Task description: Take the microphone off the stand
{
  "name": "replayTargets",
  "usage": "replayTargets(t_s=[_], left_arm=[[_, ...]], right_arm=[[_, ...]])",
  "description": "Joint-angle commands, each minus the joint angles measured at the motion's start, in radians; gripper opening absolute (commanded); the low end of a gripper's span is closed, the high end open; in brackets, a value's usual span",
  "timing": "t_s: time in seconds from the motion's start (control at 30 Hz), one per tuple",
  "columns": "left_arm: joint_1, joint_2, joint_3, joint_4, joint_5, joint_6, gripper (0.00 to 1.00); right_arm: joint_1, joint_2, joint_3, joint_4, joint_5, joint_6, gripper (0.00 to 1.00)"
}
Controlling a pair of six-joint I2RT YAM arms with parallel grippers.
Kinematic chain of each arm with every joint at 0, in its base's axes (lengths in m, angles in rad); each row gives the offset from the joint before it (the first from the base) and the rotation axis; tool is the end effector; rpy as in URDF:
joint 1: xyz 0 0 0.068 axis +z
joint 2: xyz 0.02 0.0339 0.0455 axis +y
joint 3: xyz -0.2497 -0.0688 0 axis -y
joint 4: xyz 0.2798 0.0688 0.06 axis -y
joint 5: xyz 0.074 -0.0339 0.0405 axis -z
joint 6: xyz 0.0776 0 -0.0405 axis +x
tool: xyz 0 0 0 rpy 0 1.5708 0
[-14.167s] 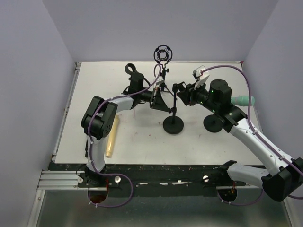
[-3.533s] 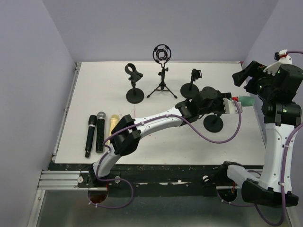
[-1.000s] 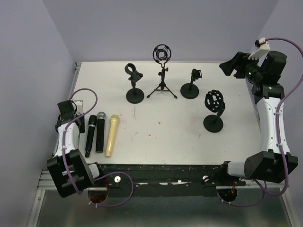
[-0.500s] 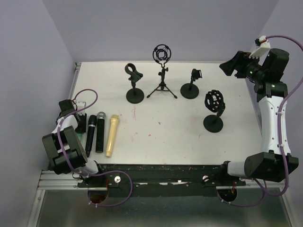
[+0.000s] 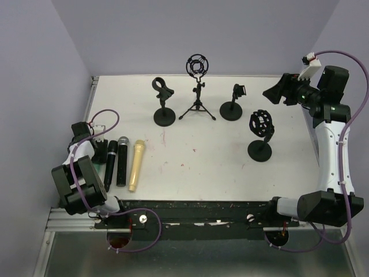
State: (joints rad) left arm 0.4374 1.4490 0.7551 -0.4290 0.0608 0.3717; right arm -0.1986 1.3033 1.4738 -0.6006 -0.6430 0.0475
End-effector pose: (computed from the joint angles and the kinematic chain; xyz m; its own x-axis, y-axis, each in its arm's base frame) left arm 0.2817 0.1265 0.0920 -0.9057 -0.0233 -0.4234 -0.0752 0.9915 0.1063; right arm 0.3457 -0.0221 0.4042 -0.4262 0.1245 -0.8960 -0.3565 0.8872 0.2929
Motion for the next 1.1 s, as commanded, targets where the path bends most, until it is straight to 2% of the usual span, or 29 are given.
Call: replayTargets(t_s=[0.0, 0.1, 0.33, 0.47, 0.67, 0.8, 0.9, 1.07], left_arm=[[0.008, -0.068, 0.010, -0.059, 0.027, 0.003, 0.60], [0.008, -0.119, 0.033, -0.094, 0.034, -0.002, 0.61], [0.008, -0.301, 0.160, -0.253, 0.118, -0.013, 0.62], [-0.003, -0.390, 0.246, -0.327, 0.278, -0.004, 0.65], [-0.077, -0.460, 0.348, -0.324, 0.494, -0.019, 0.65], [-0.237, -0.478, 0.400, -0.277, 0.570, -0.021, 0.65], [-0.395, -0.446, 0.479, -0.271, 0.614, -0.007, 0.65], [-0.590, -0.378, 0.582, -0.263, 0.701, -0.016, 0.65]], right_arm=[[-0.005, -0.042, -0.004, -0.093, -0.023, -0.031, 0.85], [-0.004, -0.047, 0.006, -0.148, 0.018, -0.037, 0.85], [-0.004, -0.076, -0.003, -0.318, 0.111, -0.233, 0.87], [-0.004, -0.072, -0.024, -0.428, 0.152, -0.405, 0.86], [-0.005, -0.079, -0.098, -0.505, 0.073, -0.638, 0.87], [-0.005, -0.046, -0.101, -0.562, 0.057, -0.719, 0.87], [-0.007, -0.047, -0.112, -0.584, 0.072, -0.777, 0.87], [-0.005, -0.079, -0.125, -0.605, 0.094, -0.873, 0.88]])
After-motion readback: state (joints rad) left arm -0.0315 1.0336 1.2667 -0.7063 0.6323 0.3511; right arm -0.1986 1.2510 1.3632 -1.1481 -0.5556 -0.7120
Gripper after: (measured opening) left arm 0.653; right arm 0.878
